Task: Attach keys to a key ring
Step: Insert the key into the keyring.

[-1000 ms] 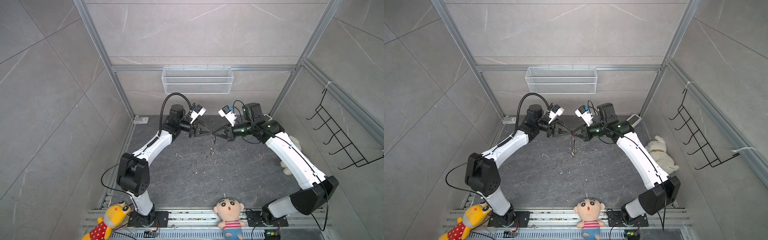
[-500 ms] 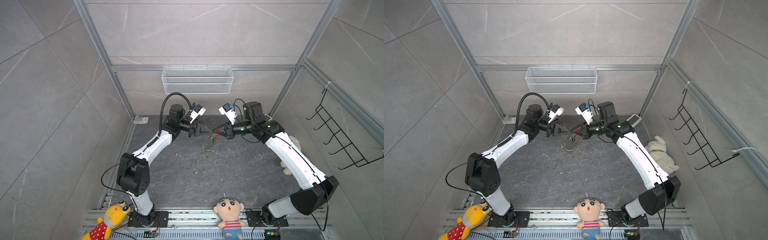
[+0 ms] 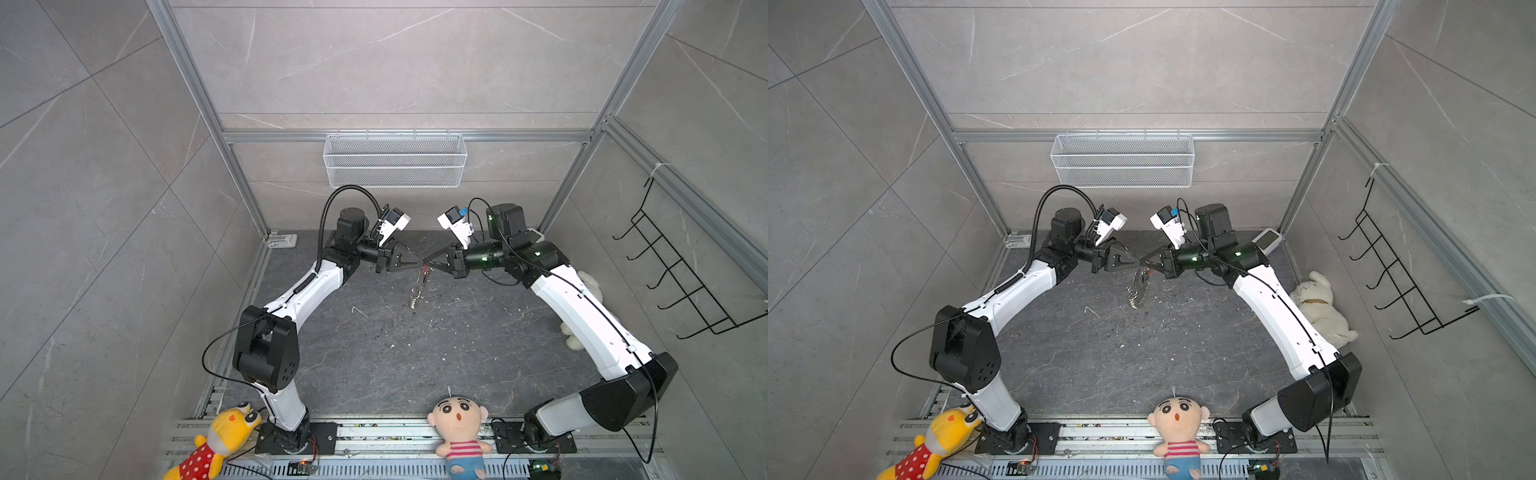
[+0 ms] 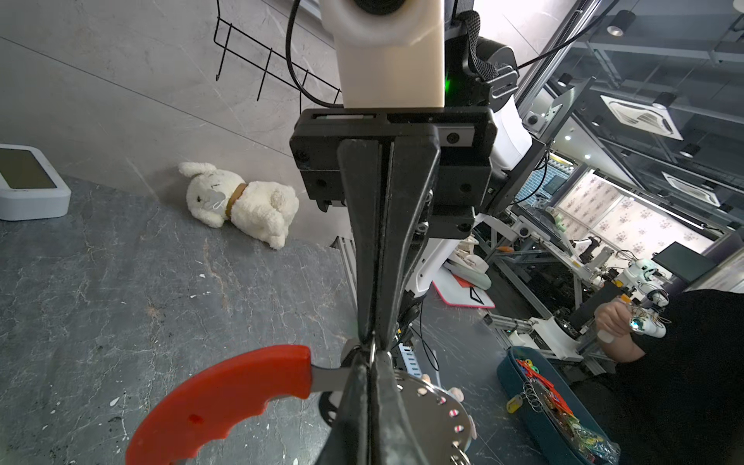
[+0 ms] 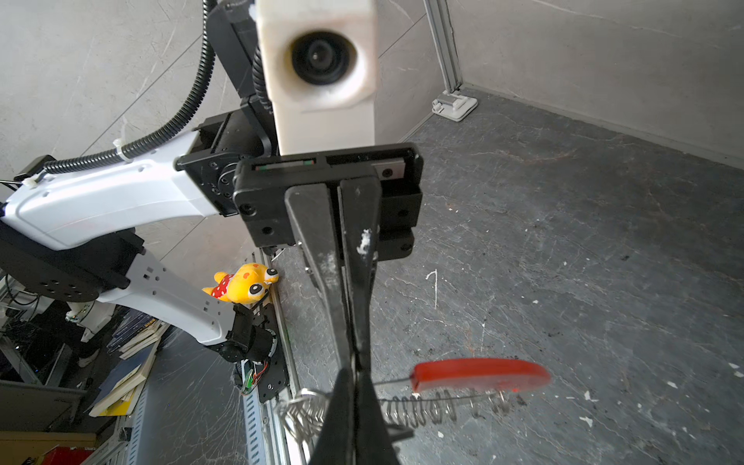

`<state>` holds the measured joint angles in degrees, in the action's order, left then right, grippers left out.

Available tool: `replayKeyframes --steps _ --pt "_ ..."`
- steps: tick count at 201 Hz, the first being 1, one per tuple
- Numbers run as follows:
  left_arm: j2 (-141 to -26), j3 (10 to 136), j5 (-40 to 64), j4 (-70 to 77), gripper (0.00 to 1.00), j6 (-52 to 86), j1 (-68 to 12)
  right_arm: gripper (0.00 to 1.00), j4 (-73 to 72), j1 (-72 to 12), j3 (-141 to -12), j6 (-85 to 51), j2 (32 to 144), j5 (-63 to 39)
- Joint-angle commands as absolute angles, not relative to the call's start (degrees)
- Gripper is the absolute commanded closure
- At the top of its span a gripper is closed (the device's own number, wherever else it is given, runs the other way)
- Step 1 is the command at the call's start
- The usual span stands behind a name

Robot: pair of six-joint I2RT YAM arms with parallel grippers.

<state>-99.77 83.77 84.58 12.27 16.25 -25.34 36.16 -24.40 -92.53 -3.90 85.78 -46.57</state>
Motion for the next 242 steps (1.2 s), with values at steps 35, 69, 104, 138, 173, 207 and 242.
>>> replayKeyframes --steps 35,69,104,138,173,207,242 --pt "-97.99 83.68 83.73 17.84 1.00 16.74 -25.66 1.00 35.68 -24.68 -92.51 -4.98 85.36 -45.12" --pt "-96.51 79.14 78.97 30.42 1.00 22.52 -25.88 0.87 33.32 -24.70 -90.66 -7.08 84.25 -41.41" --pt "-97.99 76.74 77.59 46.13 1.00 33.40 -25.93 0.82 30.83 -24.70 -89.28 -8.55 83.15 -40.13" --pt "-98.99 76.71 76.84 50.77 1.00 37.26 -26.02 0.74 30.17 -24.53 -88.96 -8.92 81.82 -37.57" --pt "-98.97 76.55 75.72 52.19 1.00 38.44 -26.00 0.59 29.27 -24.09 -87.38 -8.91 77.79 -31.50" --pt "-98.09 76.29 71.48 49.01 1.00 36.83 -25.92 0.58 27.62 -24.08 -83.58 -8.36 72.61 -28.84" --pt "-97.90 75.67 69.91 48.69 1.00 35.88 -25.93 0.60 25.52 -25.04 -79.62 -7.69 70.58 -25.09"
